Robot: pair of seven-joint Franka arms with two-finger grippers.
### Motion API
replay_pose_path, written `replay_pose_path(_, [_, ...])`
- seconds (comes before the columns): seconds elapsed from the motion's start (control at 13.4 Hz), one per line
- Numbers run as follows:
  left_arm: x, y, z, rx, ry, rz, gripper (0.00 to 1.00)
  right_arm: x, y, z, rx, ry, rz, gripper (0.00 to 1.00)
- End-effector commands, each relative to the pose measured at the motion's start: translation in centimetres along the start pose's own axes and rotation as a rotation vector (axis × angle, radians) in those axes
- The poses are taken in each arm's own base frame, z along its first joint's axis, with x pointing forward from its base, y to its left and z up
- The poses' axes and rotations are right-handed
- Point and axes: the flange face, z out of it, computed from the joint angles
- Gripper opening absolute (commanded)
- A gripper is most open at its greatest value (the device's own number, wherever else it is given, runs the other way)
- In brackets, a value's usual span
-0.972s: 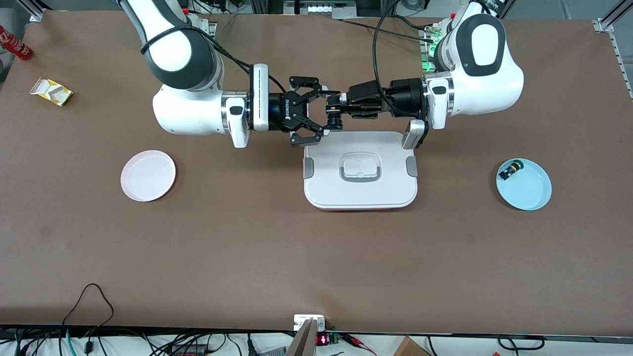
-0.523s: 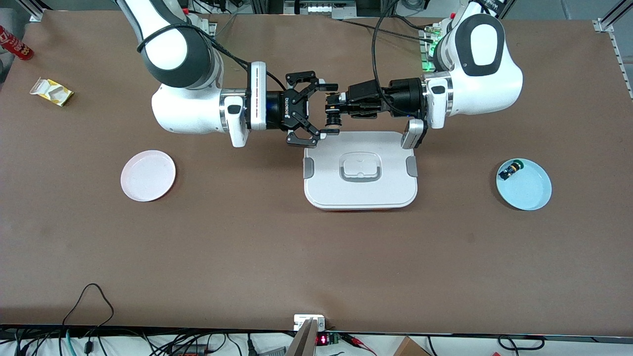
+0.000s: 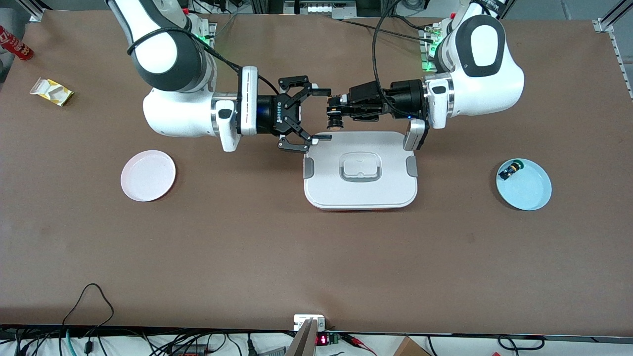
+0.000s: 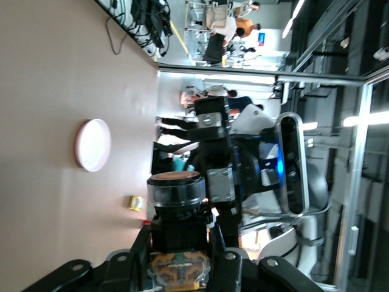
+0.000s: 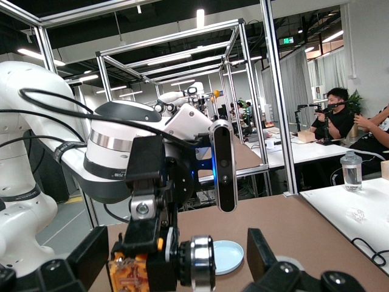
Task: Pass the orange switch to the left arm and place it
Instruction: 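Carry the switch with the left gripper while the right gripper withdraws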
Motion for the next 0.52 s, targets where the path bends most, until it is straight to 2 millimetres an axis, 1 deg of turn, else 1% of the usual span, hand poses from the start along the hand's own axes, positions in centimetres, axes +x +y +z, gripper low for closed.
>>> replay_pose_path(0.0, [0.5, -0.1, -0.1, 0.073, -0.040, 0.083, 0.32, -0.8, 0.6, -2.7, 0.031, 0.009, 0.019, 1.00])
replay_pose_path(0.15, [0.4, -0.6, -0.3, 0.165, -0.076, 0.143, 0.32, -1.1, 1.5, -5.3, 0.084, -0.005, 0.014, 1.00])
replay_pose_path(0.3, [0.5, -1.3, -0.7, 0.290, -0.124, 0.225, 0.32, -1.9, 2.4, -9.2, 0.141, -0.008, 0.055, 1.00])
replay_pose_path(0.45, [0.4, -2.3, -1.3, 0.427, -0.194, 0.306, 0.31, -2.1, 3.1, -13.3, 0.173, -0.055, 0.110, 1.00])
